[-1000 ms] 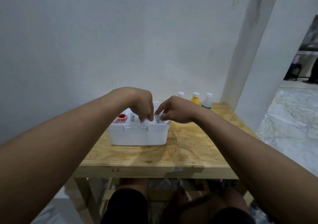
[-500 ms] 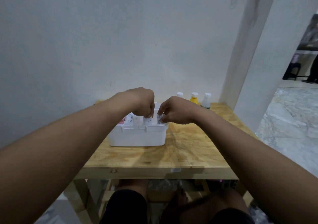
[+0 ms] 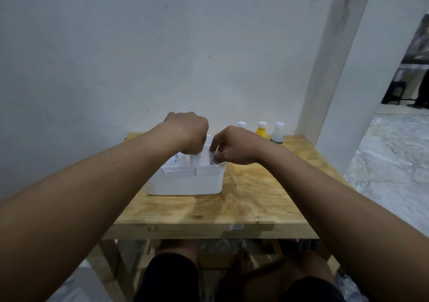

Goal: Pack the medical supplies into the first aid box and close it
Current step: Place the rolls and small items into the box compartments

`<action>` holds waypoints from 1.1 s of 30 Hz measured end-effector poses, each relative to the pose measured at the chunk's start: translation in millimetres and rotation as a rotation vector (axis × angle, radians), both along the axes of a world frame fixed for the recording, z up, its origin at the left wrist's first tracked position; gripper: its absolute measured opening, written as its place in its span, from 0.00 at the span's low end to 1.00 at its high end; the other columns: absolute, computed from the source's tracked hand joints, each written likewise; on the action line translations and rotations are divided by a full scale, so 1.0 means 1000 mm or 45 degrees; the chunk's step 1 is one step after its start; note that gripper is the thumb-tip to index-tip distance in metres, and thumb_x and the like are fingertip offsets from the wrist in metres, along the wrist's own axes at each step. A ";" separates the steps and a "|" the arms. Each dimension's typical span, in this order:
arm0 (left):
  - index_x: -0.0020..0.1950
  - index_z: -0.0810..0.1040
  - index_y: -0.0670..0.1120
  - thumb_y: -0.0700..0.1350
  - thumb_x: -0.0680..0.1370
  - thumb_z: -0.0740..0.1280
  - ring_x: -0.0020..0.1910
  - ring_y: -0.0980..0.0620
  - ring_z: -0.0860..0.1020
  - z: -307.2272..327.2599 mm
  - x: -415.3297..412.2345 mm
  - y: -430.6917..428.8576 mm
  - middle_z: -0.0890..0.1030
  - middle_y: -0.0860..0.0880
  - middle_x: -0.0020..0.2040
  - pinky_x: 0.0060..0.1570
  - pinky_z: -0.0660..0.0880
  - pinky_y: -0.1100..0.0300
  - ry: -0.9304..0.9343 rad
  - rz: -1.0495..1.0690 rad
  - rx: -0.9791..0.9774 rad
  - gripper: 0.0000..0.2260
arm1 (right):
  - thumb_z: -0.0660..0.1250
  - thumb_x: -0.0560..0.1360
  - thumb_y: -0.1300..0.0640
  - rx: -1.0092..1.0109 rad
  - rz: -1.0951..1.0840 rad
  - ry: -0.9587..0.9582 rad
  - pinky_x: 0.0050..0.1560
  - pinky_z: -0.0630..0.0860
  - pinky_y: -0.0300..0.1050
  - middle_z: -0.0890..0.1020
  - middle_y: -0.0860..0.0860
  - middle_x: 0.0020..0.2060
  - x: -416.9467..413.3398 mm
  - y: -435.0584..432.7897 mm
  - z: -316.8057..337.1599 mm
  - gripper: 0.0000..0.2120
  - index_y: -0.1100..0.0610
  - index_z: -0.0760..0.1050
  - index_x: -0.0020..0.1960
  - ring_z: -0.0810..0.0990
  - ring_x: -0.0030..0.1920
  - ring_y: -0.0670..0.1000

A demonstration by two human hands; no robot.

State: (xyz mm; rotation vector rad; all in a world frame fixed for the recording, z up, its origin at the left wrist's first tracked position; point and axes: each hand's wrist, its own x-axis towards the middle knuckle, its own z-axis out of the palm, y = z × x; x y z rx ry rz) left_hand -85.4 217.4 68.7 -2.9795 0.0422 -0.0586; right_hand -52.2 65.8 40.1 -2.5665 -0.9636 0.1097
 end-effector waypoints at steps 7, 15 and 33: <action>0.53 0.86 0.51 0.47 0.73 0.70 0.51 0.48 0.83 0.002 0.003 0.000 0.86 0.51 0.51 0.52 0.80 0.52 0.167 0.065 -0.163 0.11 | 0.69 0.73 0.53 -0.011 -0.026 0.082 0.46 0.77 0.44 0.85 0.48 0.48 -0.001 0.000 0.003 0.08 0.49 0.83 0.51 0.81 0.48 0.49; 0.51 0.88 0.48 0.45 0.72 0.69 0.54 0.47 0.83 0.005 0.002 0.003 0.87 0.49 0.52 0.58 0.79 0.49 0.265 0.107 -0.271 0.12 | 0.66 0.72 0.51 -0.006 -0.056 0.108 0.48 0.77 0.46 0.84 0.48 0.48 -0.002 0.001 0.005 0.11 0.52 0.84 0.50 0.80 0.49 0.50; 0.52 0.88 0.51 0.51 0.74 0.73 0.48 0.54 0.79 0.000 -0.009 0.001 0.86 0.55 0.48 0.53 0.78 0.56 0.246 -0.028 -0.395 0.09 | 0.66 0.75 0.58 0.021 -0.072 0.117 0.49 0.78 0.42 0.86 0.46 0.46 -0.002 -0.001 0.009 0.11 0.54 0.86 0.51 0.82 0.49 0.47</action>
